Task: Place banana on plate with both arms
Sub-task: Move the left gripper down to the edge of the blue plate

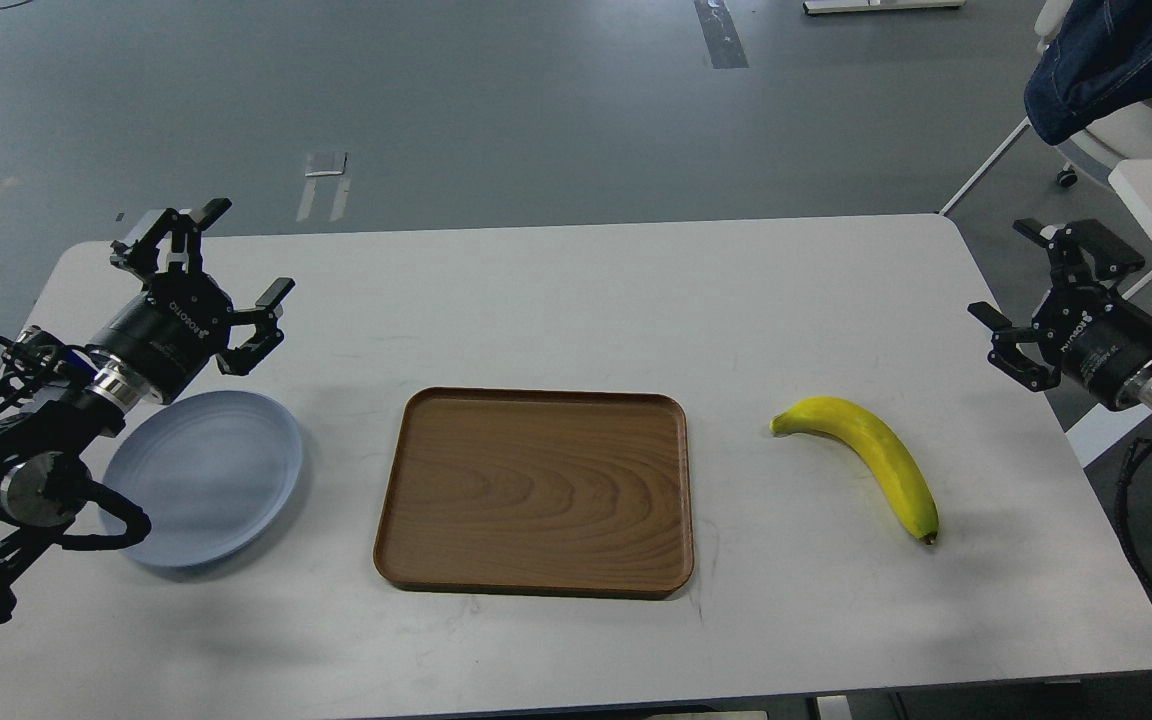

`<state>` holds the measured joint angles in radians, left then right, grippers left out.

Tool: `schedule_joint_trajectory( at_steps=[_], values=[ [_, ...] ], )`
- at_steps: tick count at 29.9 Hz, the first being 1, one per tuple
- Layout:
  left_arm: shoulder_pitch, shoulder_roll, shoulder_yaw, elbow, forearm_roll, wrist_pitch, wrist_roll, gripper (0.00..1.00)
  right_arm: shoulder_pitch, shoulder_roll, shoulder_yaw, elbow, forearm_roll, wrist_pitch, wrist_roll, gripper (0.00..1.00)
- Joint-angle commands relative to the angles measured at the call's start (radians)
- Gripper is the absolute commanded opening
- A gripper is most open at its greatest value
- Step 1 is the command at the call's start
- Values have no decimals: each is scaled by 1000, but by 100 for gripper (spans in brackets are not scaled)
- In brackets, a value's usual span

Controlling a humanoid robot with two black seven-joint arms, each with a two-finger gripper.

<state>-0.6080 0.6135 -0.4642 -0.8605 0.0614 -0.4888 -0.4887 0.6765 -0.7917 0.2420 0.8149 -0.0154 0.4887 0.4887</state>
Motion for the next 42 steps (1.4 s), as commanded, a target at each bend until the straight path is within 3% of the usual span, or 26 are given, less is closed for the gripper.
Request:
schedule_joint_trajectory(
  at_steps=[1, 9, 14, 17, 22, 28, 32, 36, 42],
  values=[
    [1, 0, -1, 0, 0, 0, 0, 100, 0, 2, 0, 1, 0, 0, 0, 100],
    [-13, 17, 9, 20, 14, 0, 0, 100, 0, 8, 0, 1, 0, 0, 0, 100],
    [-25, 54, -4, 122, 11, 0, 0, 100, 0, 8, 0, 3, 0, 0, 0, 100],
    [-36, 96, 1, 185, 23, 0, 0, 100, 0, 8, 0, 3, 0, 0, 0, 100],
    [-64, 193, -5, 192, 187, 0, 0, 100, 0, 16, 0, 3, 0, 0, 0, 100],
    [-144, 293, -5, 135, 698, 0, 0, 100, 2, 35, 0, 1, -2, 0, 0, 100],
    [-136, 382, 12, -61, 1037, 0, 0, 100, 2, 51, 0, 0, -2, 0, 0, 100],
    [-122, 404, 15, -175, 1286, 2, 0, 100, 2, 54, 0, 0, -2, 0, 0, 100],
    [-118, 385, 139, -166, 1566, 237, 0, 100, 3, 51, -1, 0, -3, 0, 0, 100]
  ],
)
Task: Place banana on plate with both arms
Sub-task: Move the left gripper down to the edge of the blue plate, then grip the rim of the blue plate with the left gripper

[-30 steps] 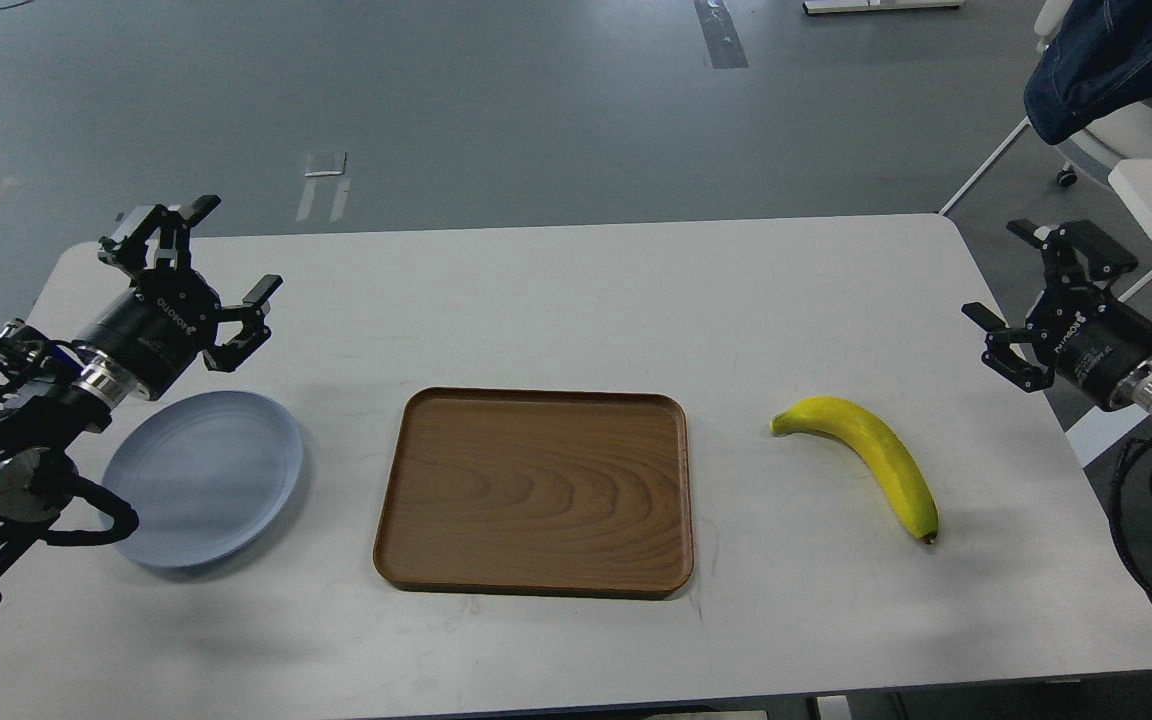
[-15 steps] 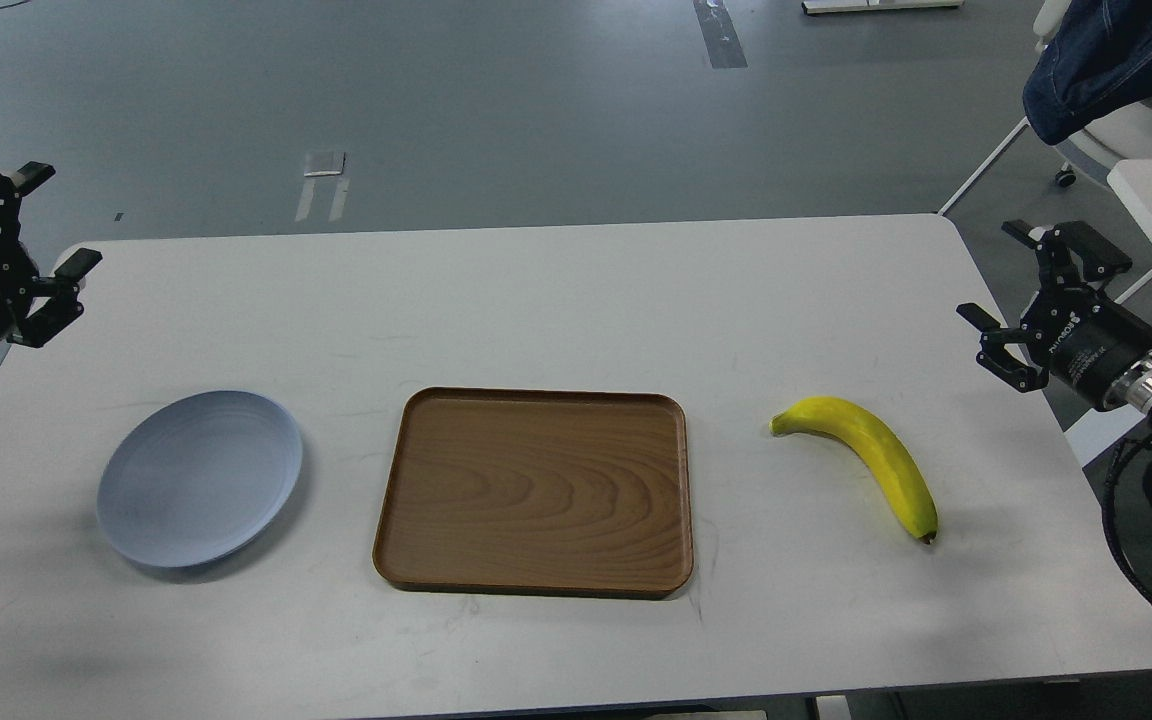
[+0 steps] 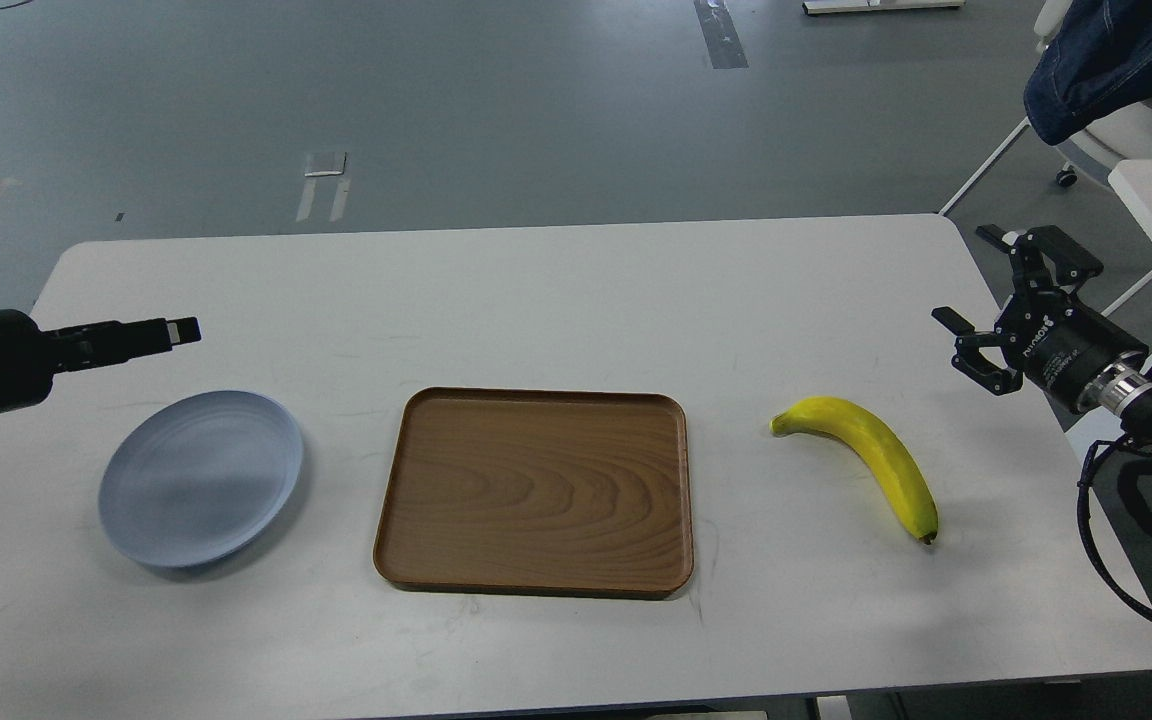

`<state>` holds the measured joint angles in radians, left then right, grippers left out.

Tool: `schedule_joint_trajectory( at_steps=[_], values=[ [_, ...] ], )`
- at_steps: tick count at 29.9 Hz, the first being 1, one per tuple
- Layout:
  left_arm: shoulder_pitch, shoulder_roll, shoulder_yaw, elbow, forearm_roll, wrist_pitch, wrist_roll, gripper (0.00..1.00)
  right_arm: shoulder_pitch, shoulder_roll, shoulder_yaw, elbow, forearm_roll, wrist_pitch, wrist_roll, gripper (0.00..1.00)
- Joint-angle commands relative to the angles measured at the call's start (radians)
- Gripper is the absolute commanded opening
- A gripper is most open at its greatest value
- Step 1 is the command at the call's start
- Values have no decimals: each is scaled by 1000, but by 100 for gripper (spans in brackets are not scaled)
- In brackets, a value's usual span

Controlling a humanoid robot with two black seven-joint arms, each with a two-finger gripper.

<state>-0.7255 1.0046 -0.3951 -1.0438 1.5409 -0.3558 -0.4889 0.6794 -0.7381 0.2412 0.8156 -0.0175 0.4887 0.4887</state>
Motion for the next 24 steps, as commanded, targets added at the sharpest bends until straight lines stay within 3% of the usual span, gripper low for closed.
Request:
schedule_joint_trajectory(
  at_steps=[1, 4, 8, 17, 21, 24],
  values=[
    [-2, -20, 122, 51, 96, 148, 0, 100, 0, -7, 0, 0, -1, 0, 0, 100],
    [-12, -95, 205, 180, 100, 207, 0, 100, 2, -12, 0, 0, 1, 0, 0, 100],
    [-2, -149, 242, 295, 100, 222, 0, 100, 0, -12, 0, 0, -1, 0, 0, 100],
    [0, -184, 272, 335, 90, 222, 0, 95, -1, -12, 0, 0, -1, 0, 0, 100],
    [17, -199, 278, 367, 88, 224, 0, 83, -3, -12, 0, 0, -1, 0, 0, 100],
    [18, -205, 280, 376, 87, 224, 0, 80, -3, -12, 0, 2, -1, 0, 0, 100]
  ],
)
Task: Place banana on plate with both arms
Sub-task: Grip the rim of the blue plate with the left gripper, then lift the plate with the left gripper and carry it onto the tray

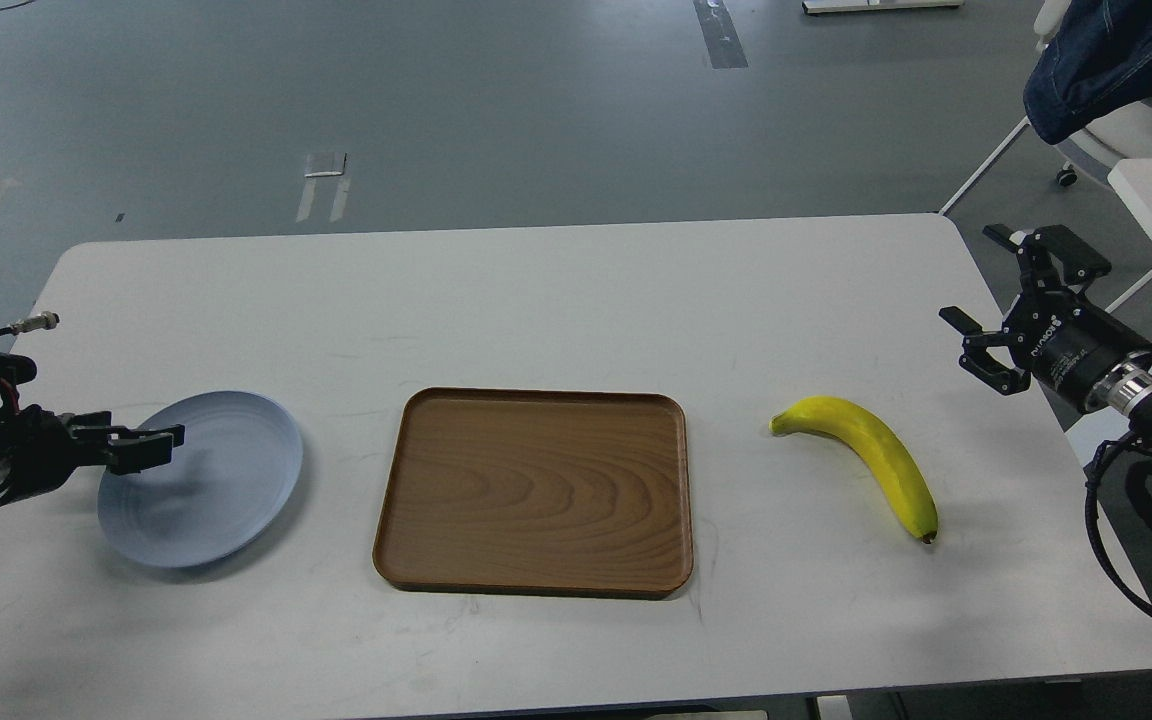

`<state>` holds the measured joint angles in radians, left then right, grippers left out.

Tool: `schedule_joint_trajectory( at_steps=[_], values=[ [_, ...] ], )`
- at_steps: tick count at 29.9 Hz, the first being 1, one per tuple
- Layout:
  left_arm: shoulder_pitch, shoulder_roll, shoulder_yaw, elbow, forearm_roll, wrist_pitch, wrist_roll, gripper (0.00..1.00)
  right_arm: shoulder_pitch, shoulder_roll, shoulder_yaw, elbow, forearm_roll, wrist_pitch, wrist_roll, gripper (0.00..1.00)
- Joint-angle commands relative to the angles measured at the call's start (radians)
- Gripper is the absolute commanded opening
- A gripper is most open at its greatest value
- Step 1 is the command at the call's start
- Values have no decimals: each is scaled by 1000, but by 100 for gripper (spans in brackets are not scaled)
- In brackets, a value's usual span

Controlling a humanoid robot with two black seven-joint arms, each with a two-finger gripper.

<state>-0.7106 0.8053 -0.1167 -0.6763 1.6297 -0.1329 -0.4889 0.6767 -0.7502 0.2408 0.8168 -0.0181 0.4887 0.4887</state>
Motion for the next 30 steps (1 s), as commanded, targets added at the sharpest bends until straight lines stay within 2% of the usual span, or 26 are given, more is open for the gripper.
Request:
schedule_joint_trajectory(
  at_steps=[1, 4, 7, 9, 10, 11, 13, 14, 30],
  values=[
    [6, -5, 2, 9, -1, 1, 0, 77, 0, 0, 0, 2, 0, 0, 0, 100],
    [11, -5, 2, 11, -2, 1, 0, 76, 0, 0, 0, 1, 0, 0, 0, 100],
    [14, -3, 2, 9, -1, 1, 0, 63, 0, 2, 0, 4, 1, 0, 0, 100],
    [16, -3, 2, 11, -1, 1, 0, 45, 0, 2, 0, 4, 0, 0, 0, 100],
    [16, -5, 2, 9, -1, 1, 0, 40, 0, 2, 0, 4, 1, 0, 0, 100],
    [16, -5, 2, 11, -1, 1, 0, 28, 0, 2, 0, 2, 0, 0, 0, 100],
    [16, -5, 2, 9, -1, 1, 0, 15, 0, 2, 0, 2, 0, 0, 0, 100],
    [17, -5, 2, 9, -1, 1, 0, 0, 0, 0, 0, 2, 0, 0, 0, 100],
    [-7, 0, -1, -6, -56, -17, 0, 0, 0, 0, 0, 2, 0, 0, 0, 100]
  ],
)
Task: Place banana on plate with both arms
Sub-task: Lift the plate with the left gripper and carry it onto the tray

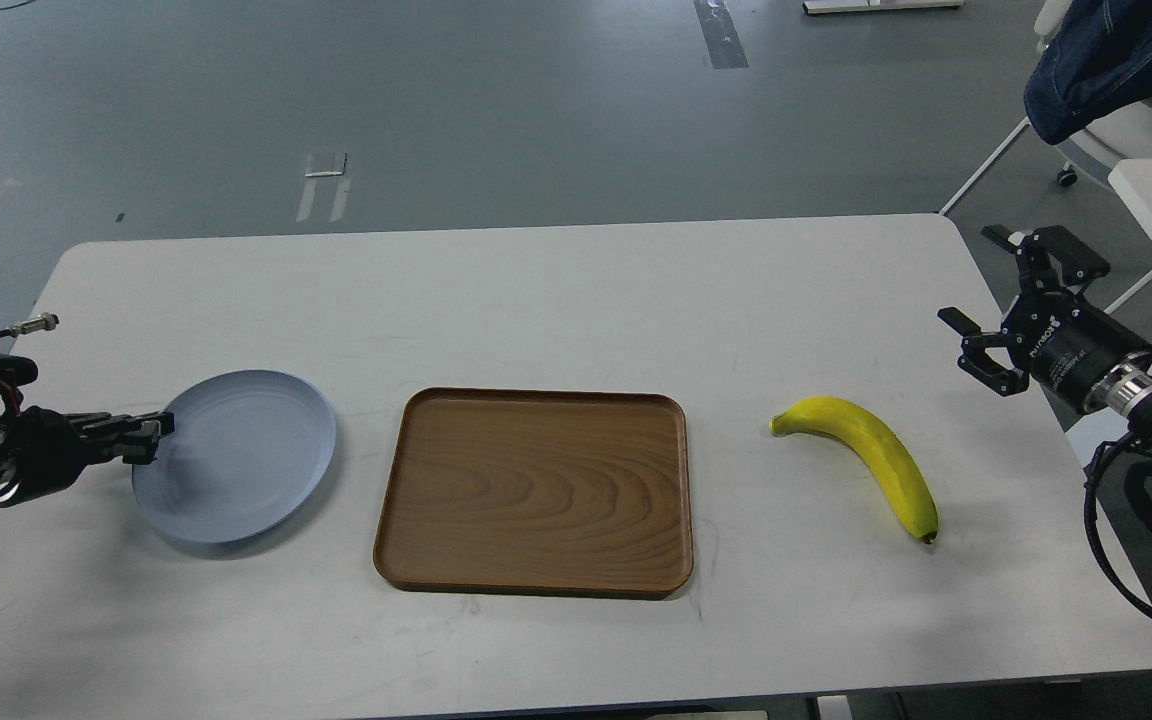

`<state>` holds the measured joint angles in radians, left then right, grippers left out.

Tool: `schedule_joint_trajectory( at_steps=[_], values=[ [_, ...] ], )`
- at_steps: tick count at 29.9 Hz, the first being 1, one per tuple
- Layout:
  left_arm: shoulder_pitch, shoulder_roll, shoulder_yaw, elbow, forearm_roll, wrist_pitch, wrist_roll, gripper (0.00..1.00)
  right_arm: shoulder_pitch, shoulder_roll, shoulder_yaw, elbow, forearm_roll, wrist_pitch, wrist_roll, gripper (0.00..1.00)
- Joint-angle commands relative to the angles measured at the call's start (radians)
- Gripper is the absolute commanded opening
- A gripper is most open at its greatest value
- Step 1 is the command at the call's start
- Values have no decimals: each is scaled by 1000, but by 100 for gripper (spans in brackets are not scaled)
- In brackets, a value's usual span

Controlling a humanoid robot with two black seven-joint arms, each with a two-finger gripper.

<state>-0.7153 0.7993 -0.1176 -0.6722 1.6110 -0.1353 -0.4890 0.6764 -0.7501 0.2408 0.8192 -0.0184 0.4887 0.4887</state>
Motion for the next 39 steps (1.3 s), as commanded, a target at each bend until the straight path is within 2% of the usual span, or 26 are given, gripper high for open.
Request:
schedule_joint_trajectory(
  at_steps=[1, 3, 5, 7, 10, 17, 19, 29, 39],
  values=[
    [-12, 14, -1, -20, -78, -33, 0, 0, 0, 0, 0, 1, 0, 0, 0, 100],
    [-35, 18, -1, -32, -117, -70, 0, 0, 0, 0, 0, 1, 0, 0, 0, 100],
    [-94, 24, -1, -53, -163, -173, 0, 0, 0, 0, 0, 1, 0, 0, 0, 100],
    [-139, 24, -2, -66, -180, -222, 0, 0, 0, 0, 0, 1, 0, 0, 0, 100],
    [-193, 23, -2, -95, -194, -248, 0, 0, 2, 0, 0, 0, 0, 0, 0, 100],
    [-260, 6, 1, -231, -145, -256, 0, 0, 2, -2, 0, -2, 0, 0, 0, 100],
    [-269, -52, 1, -253, -77, -254, 0, 0, 2, -2, 0, -3, 0, 0, 0, 100],
    [-306, -259, 7, -233, -16, -256, 0, 0, 5, -9, 0, -6, 0, 0, 0, 100],
    [-308, -462, 65, -129, -16, -256, 0, 0, 6, -23, -3, -17, 0, 0, 0, 100]
  ],
)
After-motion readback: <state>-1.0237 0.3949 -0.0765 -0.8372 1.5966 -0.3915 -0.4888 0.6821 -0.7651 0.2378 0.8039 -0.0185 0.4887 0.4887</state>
